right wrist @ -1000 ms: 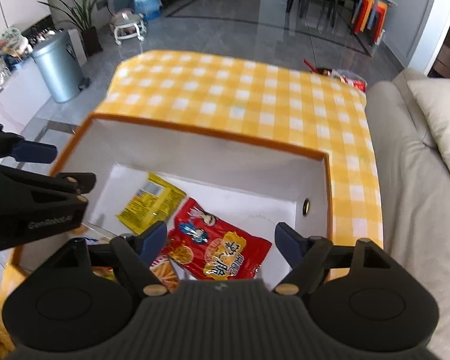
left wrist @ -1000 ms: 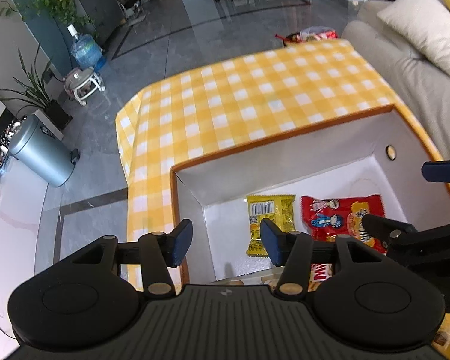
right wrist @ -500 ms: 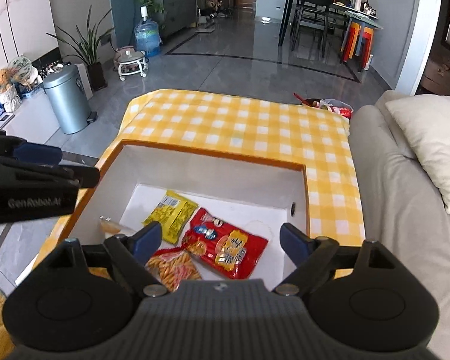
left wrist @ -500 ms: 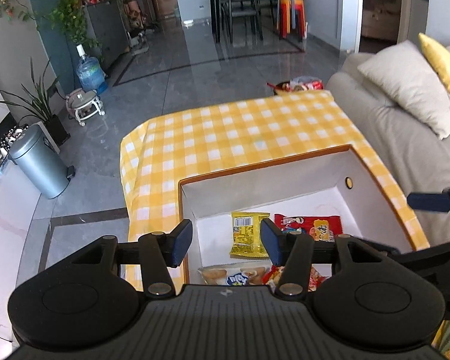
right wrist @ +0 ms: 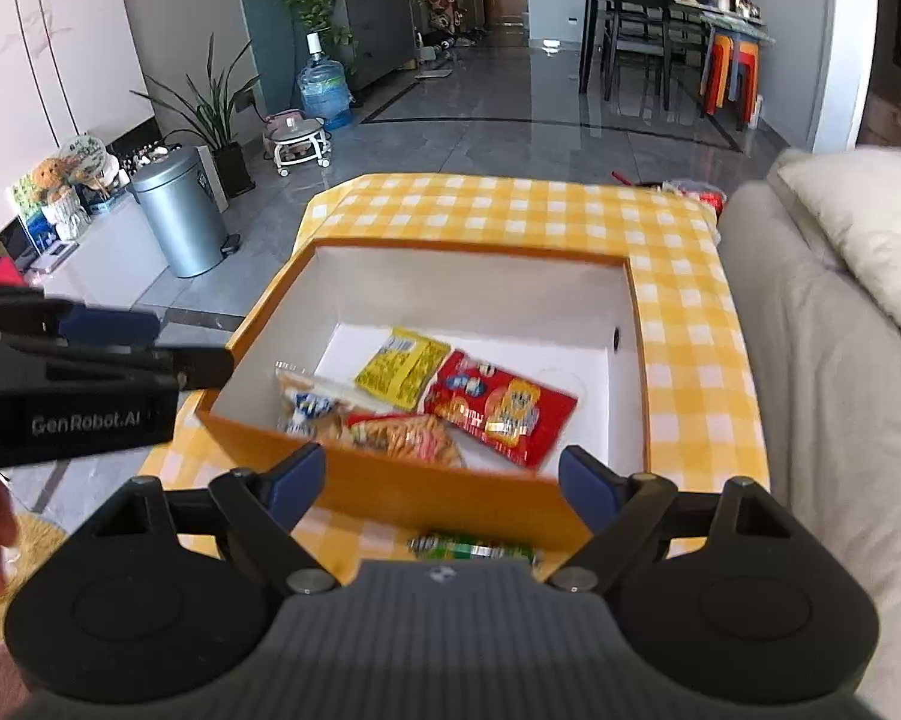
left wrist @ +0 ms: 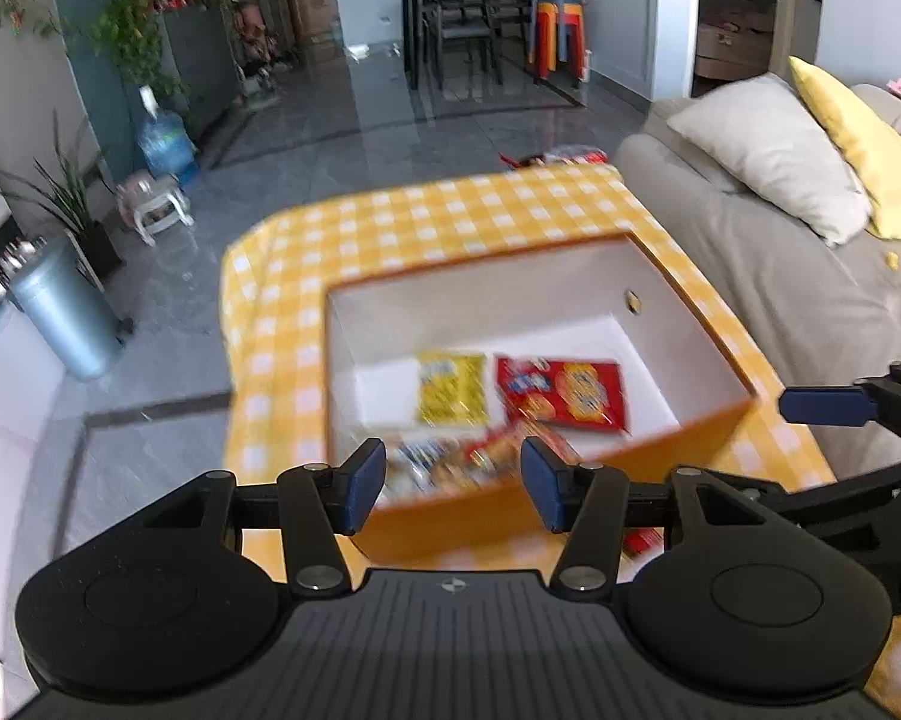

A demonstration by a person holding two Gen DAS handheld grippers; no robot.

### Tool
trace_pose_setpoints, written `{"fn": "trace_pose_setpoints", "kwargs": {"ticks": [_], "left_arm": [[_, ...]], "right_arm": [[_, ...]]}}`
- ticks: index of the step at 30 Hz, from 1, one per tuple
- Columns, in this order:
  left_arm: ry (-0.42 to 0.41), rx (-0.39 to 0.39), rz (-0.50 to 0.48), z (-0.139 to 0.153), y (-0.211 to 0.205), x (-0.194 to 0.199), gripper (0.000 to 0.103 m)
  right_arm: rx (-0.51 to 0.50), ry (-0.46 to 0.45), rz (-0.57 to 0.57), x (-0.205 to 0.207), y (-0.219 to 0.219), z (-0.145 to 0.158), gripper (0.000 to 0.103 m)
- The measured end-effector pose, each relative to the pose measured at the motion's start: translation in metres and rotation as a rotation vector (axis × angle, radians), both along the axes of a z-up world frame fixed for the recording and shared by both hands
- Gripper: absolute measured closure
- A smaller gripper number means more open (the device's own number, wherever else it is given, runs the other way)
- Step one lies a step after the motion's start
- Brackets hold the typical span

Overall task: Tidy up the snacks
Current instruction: 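Move both open grippers back toward the remaining snacks, then grasp the yogurt hawthorn ball bag with the left gripper while the right grasps white bar packets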

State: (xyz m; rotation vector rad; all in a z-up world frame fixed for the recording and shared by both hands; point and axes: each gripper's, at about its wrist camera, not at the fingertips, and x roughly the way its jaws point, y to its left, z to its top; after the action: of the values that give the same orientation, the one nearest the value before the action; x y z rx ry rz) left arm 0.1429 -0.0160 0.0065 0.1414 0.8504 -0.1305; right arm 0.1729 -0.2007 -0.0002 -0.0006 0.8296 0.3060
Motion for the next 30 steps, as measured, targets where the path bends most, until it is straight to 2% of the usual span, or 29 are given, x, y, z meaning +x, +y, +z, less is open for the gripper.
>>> {"fn": "trace_pose_setpoints", "kwargs": {"ticks": [4, 6, 8, 12, 17, 21, 30], "left_arm": [[0.083, -0.090, -0.026, -0.021, -0.002, -0.009, 0.042], [0.113, -0.113, -0.069, -0.033, -0.007, -0.014, 0.042], [0.124, -0.095, -0.127, -0.045, -0.015, -0.020, 0.042], [0.169, -0.007, -0.213, -0.071, -0.032, -0.026, 0.042], [0.249, 0.008, -0.274, -0.095, -0.032, -0.023, 0.044], [0.286, 0.067, -0.319, -0.111, -0.031, -0.025, 0.044], [0.359, 0.080, -0.378, -0.125, -0.026, -0.019, 0.044]], "right_arm": [[0.035, 0.036, -0.010, -0.018, -0.014, -0.018, 0.022], [0.044, 0.063, -0.023, -0.025, -0.022, -0.030, 0.027], [0.039, 0.096, -0.036, -0.030, -0.027, -0.042, 0.030], [0.022, 0.146, -0.044, -0.040, -0.032, -0.066, 0.032], [0.010, 0.204, -0.049, -0.045, -0.032, -0.090, 0.033], [-0.019, 0.265, -0.023, -0.043, -0.024, -0.108, 0.033], [-0.047, 0.367, 0.006, -0.027, -0.007, -0.139, 0.032]]}}
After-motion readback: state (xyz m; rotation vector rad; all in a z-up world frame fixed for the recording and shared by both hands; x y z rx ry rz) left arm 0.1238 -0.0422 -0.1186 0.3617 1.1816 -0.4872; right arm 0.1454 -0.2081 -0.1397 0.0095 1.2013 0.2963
